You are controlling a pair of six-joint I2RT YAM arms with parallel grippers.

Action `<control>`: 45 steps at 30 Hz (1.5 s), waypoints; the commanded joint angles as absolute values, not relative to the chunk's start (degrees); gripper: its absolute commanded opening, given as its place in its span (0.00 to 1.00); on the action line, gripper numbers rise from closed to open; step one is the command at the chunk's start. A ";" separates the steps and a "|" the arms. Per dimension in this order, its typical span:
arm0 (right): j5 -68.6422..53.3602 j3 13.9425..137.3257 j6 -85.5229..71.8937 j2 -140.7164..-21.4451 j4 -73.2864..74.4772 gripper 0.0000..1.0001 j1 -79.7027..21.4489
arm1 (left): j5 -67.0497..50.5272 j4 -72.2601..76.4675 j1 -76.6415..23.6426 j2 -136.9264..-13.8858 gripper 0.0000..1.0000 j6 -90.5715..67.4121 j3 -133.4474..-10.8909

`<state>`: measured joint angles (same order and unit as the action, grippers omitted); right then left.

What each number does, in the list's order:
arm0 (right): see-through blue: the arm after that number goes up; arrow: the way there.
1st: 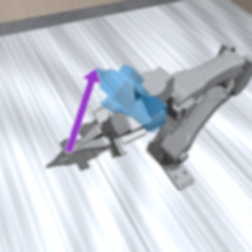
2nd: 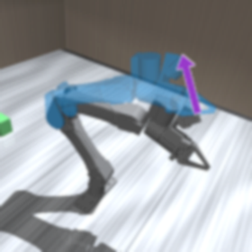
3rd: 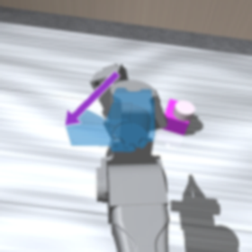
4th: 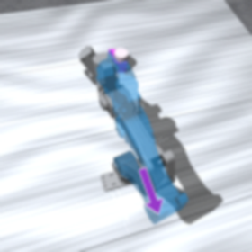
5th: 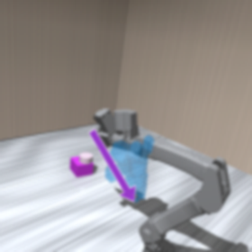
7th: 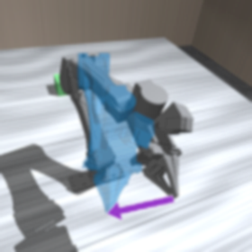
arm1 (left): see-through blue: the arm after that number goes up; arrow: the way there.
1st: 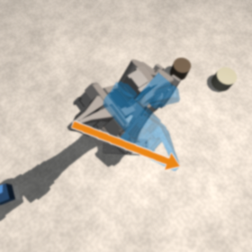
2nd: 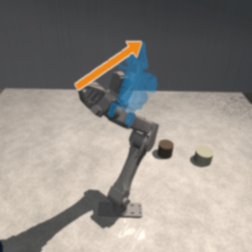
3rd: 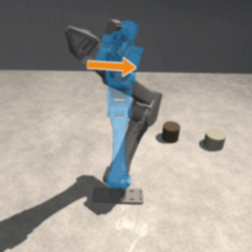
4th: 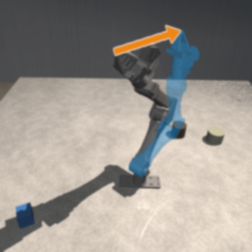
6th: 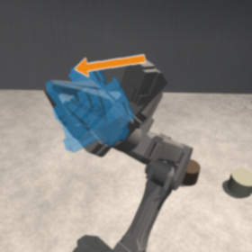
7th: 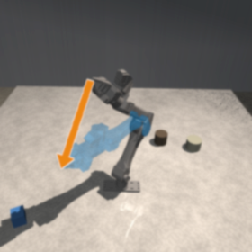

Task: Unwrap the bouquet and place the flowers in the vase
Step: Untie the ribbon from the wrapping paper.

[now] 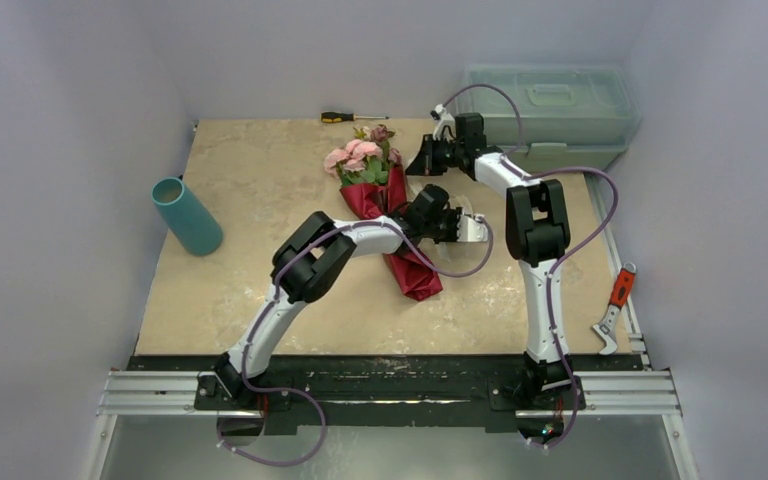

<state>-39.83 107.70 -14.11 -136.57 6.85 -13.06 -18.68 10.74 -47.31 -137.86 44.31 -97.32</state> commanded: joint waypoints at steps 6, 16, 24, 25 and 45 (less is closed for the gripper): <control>-41.62 107.21 -14.15 -135.35 6.50 0.03 -12.87 | -31.42 8.27 -43.92 -114.24 0.00 31.31 -87.33; -41.89 101.31 -11.66 -131.67 9.87 0.00 -12.92 | -34.48 -6.78 -22.66 -92.36 0.00 15.87 -82.97; -39.51 93.52 -1.21 -125.32 19.12 0.00 -12.72 | -24.17 -9.51 -4.52 -80.12 0.00 12.42 -69.56; -39.11 92.53 -0.55 -124.54 19.88 0.00 -12.72 | -21.21 -9.89 -3.51 -78.77 0.00 13.55 -67.77; -39.69 84.24 8.89 -115.80 34.22 0.61 -10.22 | -14.92 -25.65 0.00 -83.67 0.01 34.26 -60.34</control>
<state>-36.80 82.50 5.26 -118.85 28.60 -10.17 -2.37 -16.21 -0.32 -80.51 26.85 -56.88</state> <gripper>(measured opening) 0.450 0.003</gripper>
